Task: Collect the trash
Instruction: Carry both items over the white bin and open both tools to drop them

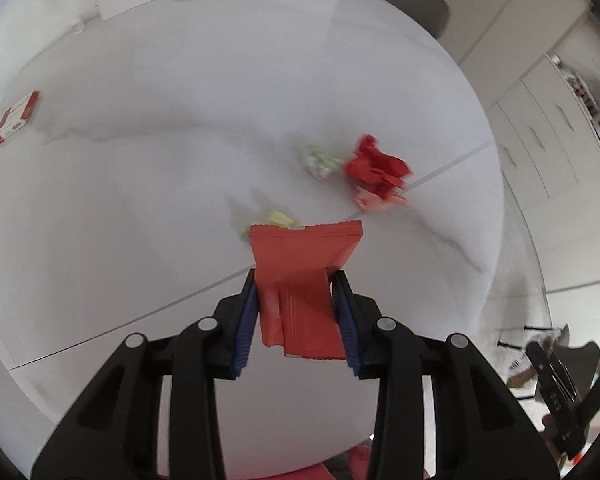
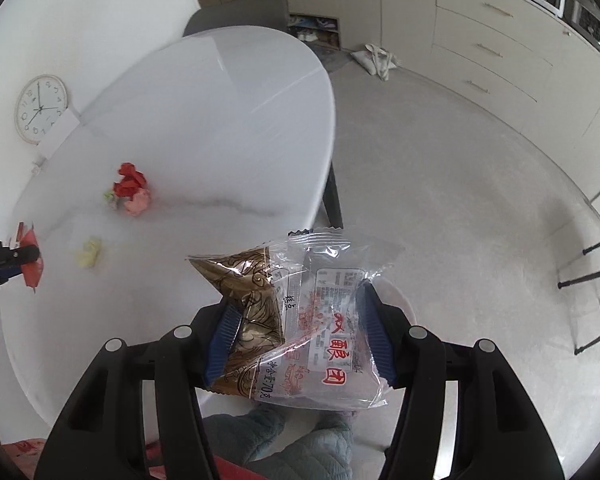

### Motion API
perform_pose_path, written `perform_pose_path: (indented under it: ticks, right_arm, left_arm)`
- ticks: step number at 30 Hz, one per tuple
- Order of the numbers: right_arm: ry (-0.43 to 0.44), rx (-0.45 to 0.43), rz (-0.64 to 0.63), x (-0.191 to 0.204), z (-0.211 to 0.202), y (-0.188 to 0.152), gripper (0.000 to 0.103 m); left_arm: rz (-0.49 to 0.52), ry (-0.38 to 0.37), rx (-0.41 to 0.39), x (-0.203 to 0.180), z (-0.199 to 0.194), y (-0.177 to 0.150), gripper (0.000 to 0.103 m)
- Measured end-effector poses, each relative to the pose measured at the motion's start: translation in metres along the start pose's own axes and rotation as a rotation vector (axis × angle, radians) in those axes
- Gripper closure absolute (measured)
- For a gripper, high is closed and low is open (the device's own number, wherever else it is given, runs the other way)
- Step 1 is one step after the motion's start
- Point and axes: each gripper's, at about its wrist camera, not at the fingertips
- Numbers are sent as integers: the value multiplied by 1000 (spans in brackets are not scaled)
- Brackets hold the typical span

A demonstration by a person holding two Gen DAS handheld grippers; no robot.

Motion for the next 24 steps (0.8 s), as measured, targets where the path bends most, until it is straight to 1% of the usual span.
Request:
perform_pose_path:
  ticks: [3,6,8,9,11,13,15,18,20,22,24]
  right_arm:
    - [-12,49,12,-24,23,-14,44]
    - [-17,101,-6,-34,54,-28,44]
    - [-9,140,-10,-40,75,-34,42]
    - [-2,155,-13,-42,85,-37,39]
    - [7,184,-28,-45,105,-41,36]
    - [7,204,-43,-46,121,-44,28]
    - [20,221,-35,-51,130,-46,23]
    - [54,253,1,-64,137,-49,18]
    - [61,245,21,-73,132,-50,17]
    - [61,230,35,-79,123,-49,11]
    - [53,214,48,-88,112,-46,10]
  left_arm:
    - [115,-44,19,-54,8,-15,67]
    - [226,-82,47,-101,18,-30,67]
    - [299,-96,54,-127,22,-41,67]
    - [333,-101,52,-138,22,-46,67]
    - [382,-110,55,-157,25,-57,66]
    - [415,-121,62,-164,22,-67,66]
    - [436,-120,76,-178,18,-77,66]
    - [456,-116,100,-193,26,-85,66]
    - [460,-114,114,-198,29,-89,66]
    - [463,-111,124,-200,35,-92,66]
    - [462,-109,134,-204,38,-95,66]
Point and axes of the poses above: each gripper's, at about its wrist camera, not at the fingertips, and z roughly the way its jaws point, x to its left, y to its top, and after that the axes turned 9 degrees about -y, right-handed
